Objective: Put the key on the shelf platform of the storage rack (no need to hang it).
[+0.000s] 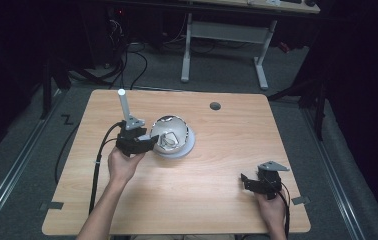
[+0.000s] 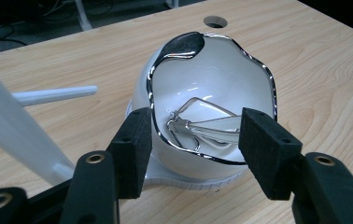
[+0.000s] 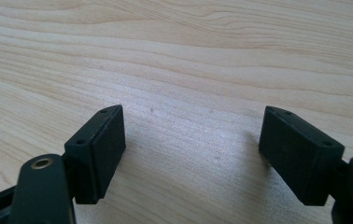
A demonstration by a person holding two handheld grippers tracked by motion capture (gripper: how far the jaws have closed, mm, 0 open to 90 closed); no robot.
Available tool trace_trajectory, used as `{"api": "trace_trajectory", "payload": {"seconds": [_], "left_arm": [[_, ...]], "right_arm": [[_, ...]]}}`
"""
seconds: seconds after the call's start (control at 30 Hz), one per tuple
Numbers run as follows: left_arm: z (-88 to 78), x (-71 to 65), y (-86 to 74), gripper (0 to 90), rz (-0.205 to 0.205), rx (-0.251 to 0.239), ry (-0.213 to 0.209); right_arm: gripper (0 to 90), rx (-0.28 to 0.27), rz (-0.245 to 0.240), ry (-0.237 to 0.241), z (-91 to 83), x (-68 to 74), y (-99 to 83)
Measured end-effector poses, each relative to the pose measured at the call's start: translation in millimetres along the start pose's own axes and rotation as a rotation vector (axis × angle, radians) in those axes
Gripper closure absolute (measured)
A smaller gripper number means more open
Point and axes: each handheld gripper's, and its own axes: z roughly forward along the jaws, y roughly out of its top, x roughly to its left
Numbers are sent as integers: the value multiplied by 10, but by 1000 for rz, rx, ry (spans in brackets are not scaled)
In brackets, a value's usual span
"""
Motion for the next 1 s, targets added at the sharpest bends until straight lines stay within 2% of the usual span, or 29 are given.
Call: {"api": "trace_trajectory", "payload": {"seconds": [0.13,0.23,0.47,0.57,0.6,0.7,0.87,0.93,0.97,1.0], "left_arm": [[-26,14,24,444,-2,-17,9],[-45,44,29,442,17,-26,5],[-111,86,80,439,-1,-39,11],[-141,114,109,438,18,-43,3],[-150,110,113,438,3,-46,9],[-168,118,134,437,-7,-47,9],[-195,133,168,434,-12,-52,7],[-211,149,185,434,1,-56,-2],[-228,140,195,433,-29,-62,7],[-228,140,195,433,-29,-62,7]], "right_arm": [[231,0,0,0,0,0,0],[231,0,0,0,0,0,0],[231,0,0,0,0,0,0],[232,0,0,0,0,0,0],[232,0,0,0,0,0,0],[231,0,0,0,0,0,0],[232,0,1,0,0,0,0],[231,0,1,0,0,1,0],[231,0,0,0,0,0,0],[231,0,0,0,0,0,0]]}}
